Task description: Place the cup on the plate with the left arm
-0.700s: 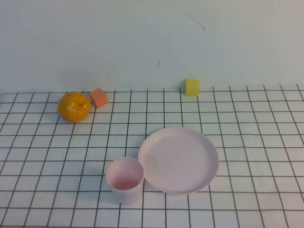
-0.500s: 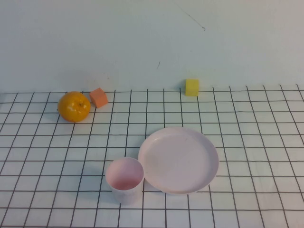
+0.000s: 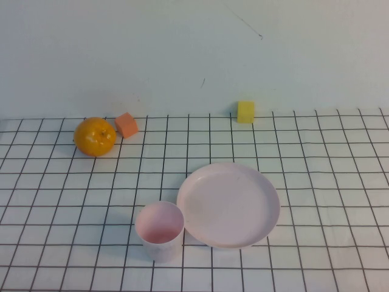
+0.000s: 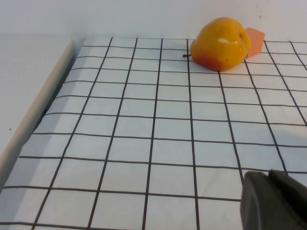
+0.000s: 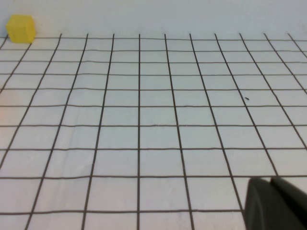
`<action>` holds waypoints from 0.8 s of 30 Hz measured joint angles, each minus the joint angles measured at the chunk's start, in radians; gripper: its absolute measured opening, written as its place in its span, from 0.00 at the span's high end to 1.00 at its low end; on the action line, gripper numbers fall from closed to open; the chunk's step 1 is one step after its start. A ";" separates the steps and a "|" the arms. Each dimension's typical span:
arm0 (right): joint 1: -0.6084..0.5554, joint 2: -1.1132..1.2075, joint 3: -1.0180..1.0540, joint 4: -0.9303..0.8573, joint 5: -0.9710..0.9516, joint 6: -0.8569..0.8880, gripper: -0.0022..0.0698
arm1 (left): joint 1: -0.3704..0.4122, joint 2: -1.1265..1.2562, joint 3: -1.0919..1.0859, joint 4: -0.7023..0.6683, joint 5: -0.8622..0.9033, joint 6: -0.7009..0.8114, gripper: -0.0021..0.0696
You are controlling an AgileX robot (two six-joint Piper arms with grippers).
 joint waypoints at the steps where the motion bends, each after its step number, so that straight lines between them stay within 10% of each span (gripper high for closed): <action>1: 0.000 0.000 0.000 0.000 0.000 0.000 0.97 | 0.000 0.000 0.000 0.000 0.000 0.000 0.97; 24: 0.000 0.000 0.000 0.000 0.000 0.000 0.97 | 0.000 0.000 0.002 0.000 -0.036 0.000 0.97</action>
